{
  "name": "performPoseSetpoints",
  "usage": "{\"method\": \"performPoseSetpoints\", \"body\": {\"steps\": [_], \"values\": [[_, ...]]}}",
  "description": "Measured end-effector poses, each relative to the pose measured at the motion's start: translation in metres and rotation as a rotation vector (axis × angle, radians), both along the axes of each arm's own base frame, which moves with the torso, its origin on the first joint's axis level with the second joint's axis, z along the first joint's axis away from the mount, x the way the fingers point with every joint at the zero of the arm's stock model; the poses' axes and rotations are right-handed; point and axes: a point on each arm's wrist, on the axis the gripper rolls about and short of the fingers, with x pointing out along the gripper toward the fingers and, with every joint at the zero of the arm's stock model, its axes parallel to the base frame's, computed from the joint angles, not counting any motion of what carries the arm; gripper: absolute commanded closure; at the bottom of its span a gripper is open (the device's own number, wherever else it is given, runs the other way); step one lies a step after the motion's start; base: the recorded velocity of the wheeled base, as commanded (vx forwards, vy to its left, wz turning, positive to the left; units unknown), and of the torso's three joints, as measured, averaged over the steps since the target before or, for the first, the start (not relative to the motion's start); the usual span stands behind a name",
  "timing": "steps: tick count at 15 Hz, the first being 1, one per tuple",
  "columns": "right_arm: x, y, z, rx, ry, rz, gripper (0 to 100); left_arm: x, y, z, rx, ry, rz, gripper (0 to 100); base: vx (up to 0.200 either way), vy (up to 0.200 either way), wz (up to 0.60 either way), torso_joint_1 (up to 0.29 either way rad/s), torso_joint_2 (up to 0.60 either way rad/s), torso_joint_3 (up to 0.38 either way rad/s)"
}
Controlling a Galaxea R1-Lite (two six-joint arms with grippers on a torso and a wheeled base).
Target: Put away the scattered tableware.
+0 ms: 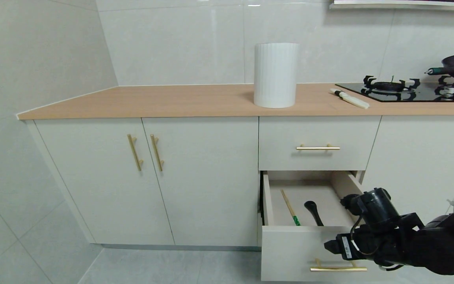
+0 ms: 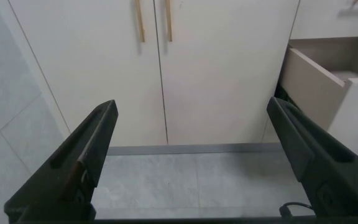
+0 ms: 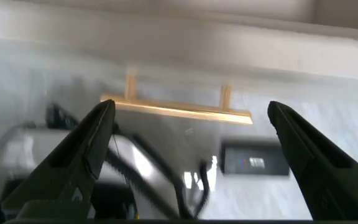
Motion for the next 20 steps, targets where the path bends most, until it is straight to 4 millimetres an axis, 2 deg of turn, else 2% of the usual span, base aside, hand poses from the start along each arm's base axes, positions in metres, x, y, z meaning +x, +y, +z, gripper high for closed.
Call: {"method": "performPoseSetpoints", "body": {"steps": [4, 8, 12, 15, 20], "values": [[0.041, 0.013, -0.007, -0.035, -0.068, -0.027, 0, 0.000, 0.000, 0.000, 0.000, 0.000, 0.000, 0, 0.000, 0.000, 0.00, 0.000, 0.00, 0.000], [0.075, 0.019, -0.012, -0.038, -0.106, -0.031, 0, 0.000, 0.000, 0.000, 0.000, 0.000, 0.000, 0, 0.000, 0.000, 0.00, 0.000, 0.00, 0.000], [0.117, 0.025, -0.022, -0.034, -0.164, -0.072, 0, 0.000, 0.000, 0.000, 0.000, 0.000, 0.000, 0, 0.000, 0.000, 0.00, 0.000, 0.00, 0.000], [0.144, 0.024, -0.028, -0.022, -0.208, -0.101, 0, 0.000, 0.000, 0.000, 0.000, 0.000, 0.000, 0, 0.000, 0.000, 0.00, 0.000, 0.00, 0.000], [0.177, 0.013, -0.039, -0.007, -0.253, -0.149, 0, 0.000, 0.000, 0.000, 0.000, 0.000, 0.000, 0, 0.000, 0.000, 0.00, 0.000, 0.00, 0.000]]}}
